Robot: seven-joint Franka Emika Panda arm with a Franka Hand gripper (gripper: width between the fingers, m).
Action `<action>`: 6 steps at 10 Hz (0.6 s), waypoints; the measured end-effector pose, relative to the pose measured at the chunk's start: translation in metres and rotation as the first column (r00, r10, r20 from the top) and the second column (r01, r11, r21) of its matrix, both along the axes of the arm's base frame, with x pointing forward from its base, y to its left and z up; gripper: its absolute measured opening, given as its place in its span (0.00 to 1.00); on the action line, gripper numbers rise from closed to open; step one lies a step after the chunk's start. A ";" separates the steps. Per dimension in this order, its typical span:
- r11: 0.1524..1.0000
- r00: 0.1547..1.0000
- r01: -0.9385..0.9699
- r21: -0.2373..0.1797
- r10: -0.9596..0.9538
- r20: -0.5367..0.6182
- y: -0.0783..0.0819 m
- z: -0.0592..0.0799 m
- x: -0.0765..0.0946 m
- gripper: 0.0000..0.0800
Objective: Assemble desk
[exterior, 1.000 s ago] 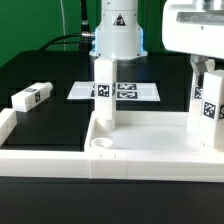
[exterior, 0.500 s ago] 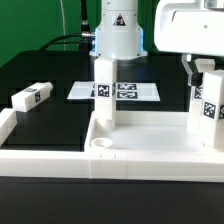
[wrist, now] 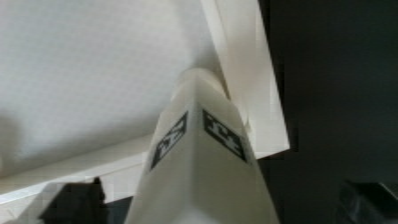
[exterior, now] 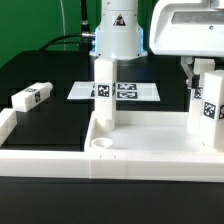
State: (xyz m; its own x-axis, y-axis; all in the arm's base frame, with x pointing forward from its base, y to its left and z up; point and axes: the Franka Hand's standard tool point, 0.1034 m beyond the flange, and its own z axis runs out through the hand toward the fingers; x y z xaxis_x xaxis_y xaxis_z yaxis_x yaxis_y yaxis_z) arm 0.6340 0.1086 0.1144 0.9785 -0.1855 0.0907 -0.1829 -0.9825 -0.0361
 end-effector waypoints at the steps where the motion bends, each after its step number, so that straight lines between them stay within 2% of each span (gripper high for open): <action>1: 0.998 0.998 -0.059 -0.010 0.059 0.001 0.000 0.000 0.000 0.81; 6: 0.925 0.927 -0.375 -0.069 0.375 -0.010 -0.004 0.000 0.000 0.81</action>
Offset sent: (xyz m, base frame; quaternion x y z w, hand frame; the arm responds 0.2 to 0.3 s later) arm 0.0007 0.0027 0.0035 -0.0132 -0.0051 -0.2206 0.9753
